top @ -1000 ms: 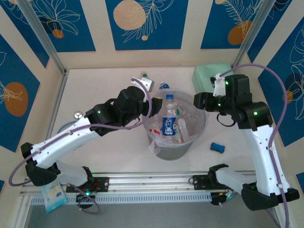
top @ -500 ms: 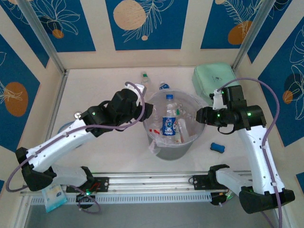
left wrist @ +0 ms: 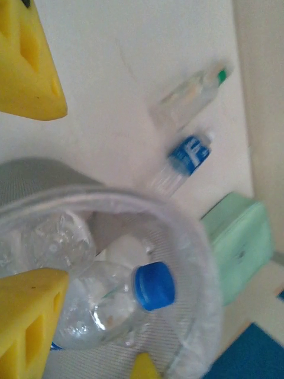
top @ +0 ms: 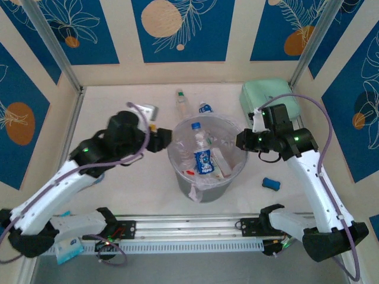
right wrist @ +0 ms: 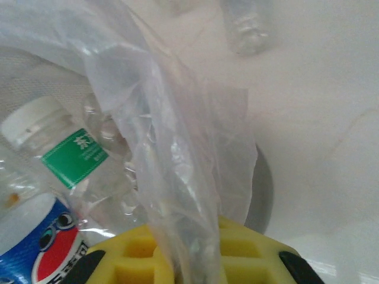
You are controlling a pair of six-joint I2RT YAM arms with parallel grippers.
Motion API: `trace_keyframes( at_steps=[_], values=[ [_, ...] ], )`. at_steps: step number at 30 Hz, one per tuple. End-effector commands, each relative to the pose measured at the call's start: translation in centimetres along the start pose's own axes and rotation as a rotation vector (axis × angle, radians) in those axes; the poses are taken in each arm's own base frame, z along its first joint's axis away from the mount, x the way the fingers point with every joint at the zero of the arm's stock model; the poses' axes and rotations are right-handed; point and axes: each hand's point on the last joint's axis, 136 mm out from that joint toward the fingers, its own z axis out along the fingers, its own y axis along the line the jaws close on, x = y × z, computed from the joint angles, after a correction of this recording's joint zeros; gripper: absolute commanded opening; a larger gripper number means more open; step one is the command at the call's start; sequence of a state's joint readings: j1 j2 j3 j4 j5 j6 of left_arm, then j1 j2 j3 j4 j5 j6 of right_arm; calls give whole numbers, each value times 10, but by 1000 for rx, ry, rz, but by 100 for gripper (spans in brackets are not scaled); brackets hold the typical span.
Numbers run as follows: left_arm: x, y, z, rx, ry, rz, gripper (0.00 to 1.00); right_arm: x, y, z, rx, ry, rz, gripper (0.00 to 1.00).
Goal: Put the plastic bottles in the bin
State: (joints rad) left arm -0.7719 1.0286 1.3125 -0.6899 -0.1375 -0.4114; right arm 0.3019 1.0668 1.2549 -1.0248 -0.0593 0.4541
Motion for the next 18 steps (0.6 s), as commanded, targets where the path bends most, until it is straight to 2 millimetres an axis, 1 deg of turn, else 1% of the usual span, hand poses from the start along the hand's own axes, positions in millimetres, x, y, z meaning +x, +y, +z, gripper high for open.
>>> trace_keyframes(
  at_steps=[1,2,4,6,9,11,14,16,18],
  values=[
    [9,36,-30,-86,14,-53,69,-12,25,24,-90,-2,37,6],
    [10,43,-37,-97,11,-63,71,-17,32,30,-95,-9,30,4],
    [11,50,-49,-110,4,-74,76,-26,47,42,-107,-26,10,3],
    [13,55,-56,-125,6,-79,78,-37,64,54,-122,-44,-10,1],
    [18,65,-64,-161,17,-84,82,-51,94,72,-156,-55,-53,1],
    [24,70,-67,-175,22,-90,85,-58,117,84,-186,-52,-83,0],
    [28,70,-65,-133,2,-106,88,-67,148,101,-229,-57,-127,0],
    [30,70,-64,-112,4,-131,89,-73,165,111,-256,-66,-152,0],
    [31,76,-62,-118,4,-158,90,-78,179,118,-286,-64,-169,0]
  ],
)
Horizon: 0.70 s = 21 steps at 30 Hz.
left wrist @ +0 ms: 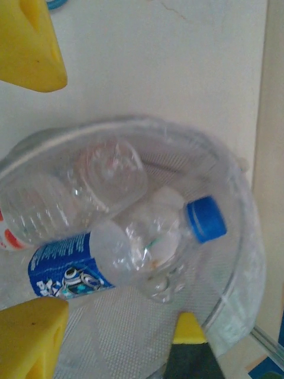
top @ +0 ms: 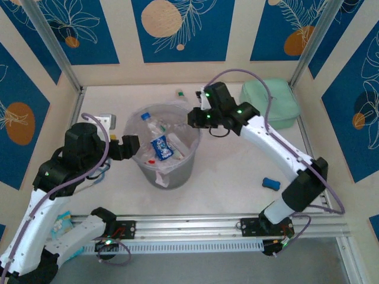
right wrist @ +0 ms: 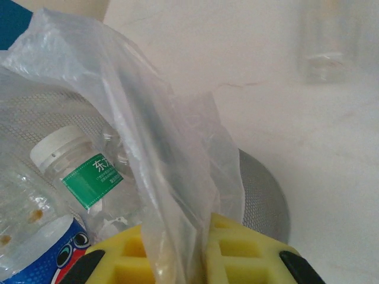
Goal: Put the plastic bottles in the bin
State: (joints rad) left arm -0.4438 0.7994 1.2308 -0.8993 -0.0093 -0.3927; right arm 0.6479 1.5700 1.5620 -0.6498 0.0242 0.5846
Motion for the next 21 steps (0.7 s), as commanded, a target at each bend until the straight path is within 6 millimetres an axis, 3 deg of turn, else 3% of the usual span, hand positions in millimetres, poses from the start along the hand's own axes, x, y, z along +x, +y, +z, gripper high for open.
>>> trace_keyframes(
  at_steps=[1,3,6,10,13,16,21],
  values=[
    [-1,-1,0,46,0,-30,91,-24,37,16,-118,-52,-20,1],
    [-4,4,2,45,1,-59,92,-30,46,16,-134,-52,-53,10],
    [-11,10,8,60,-1,-117,95,-43,50,2,-112,-85,-116,32],
    [-20,19,24,94,5,-227,98,-57,39,-25,-75,-139,-153,51],
    [-26,32,31,63,-2,-273,100,-65,13,-46,-21,-176,-143,66],
    [-25,49,34,-27,-4,-272,93,-71,-28,-56,51,-183,-105,78],
    [-10,59,46,-55,46,-282,87,-81,-84,-31,127,-116,-33,82]
  ],
)
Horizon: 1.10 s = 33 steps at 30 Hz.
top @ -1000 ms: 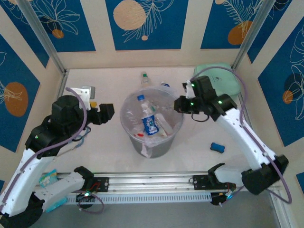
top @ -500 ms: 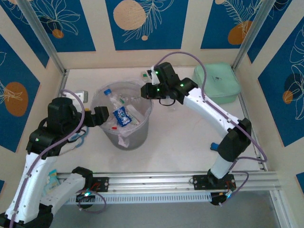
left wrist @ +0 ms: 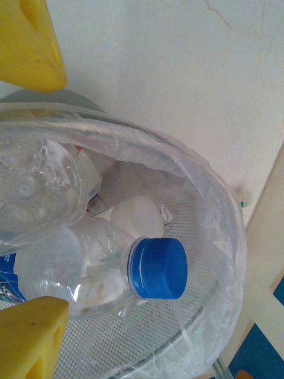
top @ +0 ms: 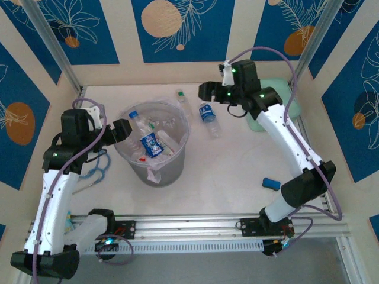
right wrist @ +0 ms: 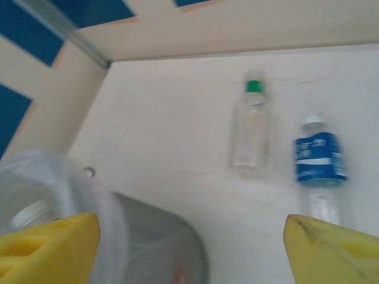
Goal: Put the plastic bottles in the bin
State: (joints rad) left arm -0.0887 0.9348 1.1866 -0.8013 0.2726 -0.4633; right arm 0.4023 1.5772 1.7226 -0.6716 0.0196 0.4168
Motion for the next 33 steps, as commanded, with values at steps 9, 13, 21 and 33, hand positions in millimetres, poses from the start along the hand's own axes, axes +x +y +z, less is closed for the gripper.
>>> trace_keyframes(
  at_steps=[9,13,21,33],
  values=[
    [24,23,2,-73,45,13,83,34,-32,153,66,327,-59,90],
    [33,28,2,-80,48,7,77,42,-43,212,126,339,-114,95],
    [37,31,5,-88,67,14,75,65,-53,267,94,343,0,99],
    [36,29,6,-69,45,19,75,105,-65,297,94,418,52,89]
  ],
)
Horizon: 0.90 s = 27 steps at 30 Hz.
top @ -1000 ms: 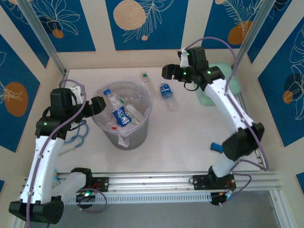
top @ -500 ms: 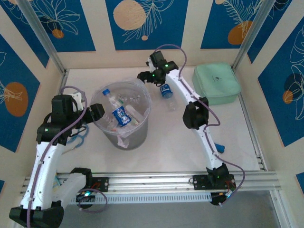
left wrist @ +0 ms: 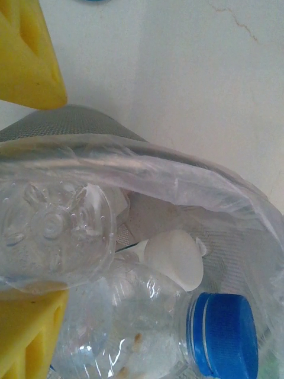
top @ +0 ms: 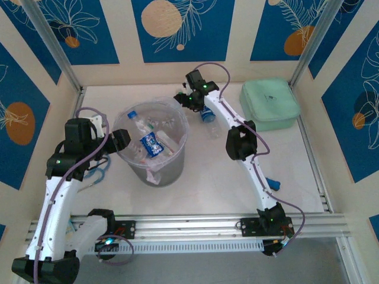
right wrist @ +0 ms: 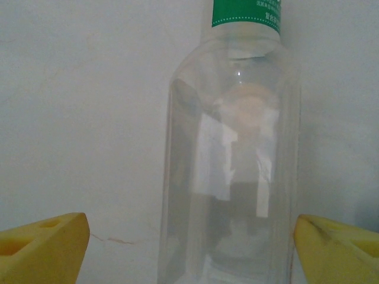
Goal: Put the plastic bottles in the bin
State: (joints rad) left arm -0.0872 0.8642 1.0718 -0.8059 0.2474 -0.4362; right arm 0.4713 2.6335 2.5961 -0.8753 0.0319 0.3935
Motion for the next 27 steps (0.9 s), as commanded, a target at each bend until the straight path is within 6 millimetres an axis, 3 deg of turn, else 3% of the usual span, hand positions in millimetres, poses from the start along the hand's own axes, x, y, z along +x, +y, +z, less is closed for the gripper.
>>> trace_keyframes(
  at_steps=[1,8,14,20,27],
  values=[
    [8,8,2,-23,13,6,75,16,-2,24,-21,51,34,88],
    [8,8,-4,-26,3,11,75,18,-8,25,5,59,44,69],
    [7,4,-5,-10,1,3,75,-1,14,-10,-40,-1,8,54],
    [3,2,-8,-6,-10,7,76,-30,28,-78,-79,-96,-7,45],
    [-3,-5,-4,23,-1,10,77,-39,40,-199,-96,-226,-106,42]
  ],
)
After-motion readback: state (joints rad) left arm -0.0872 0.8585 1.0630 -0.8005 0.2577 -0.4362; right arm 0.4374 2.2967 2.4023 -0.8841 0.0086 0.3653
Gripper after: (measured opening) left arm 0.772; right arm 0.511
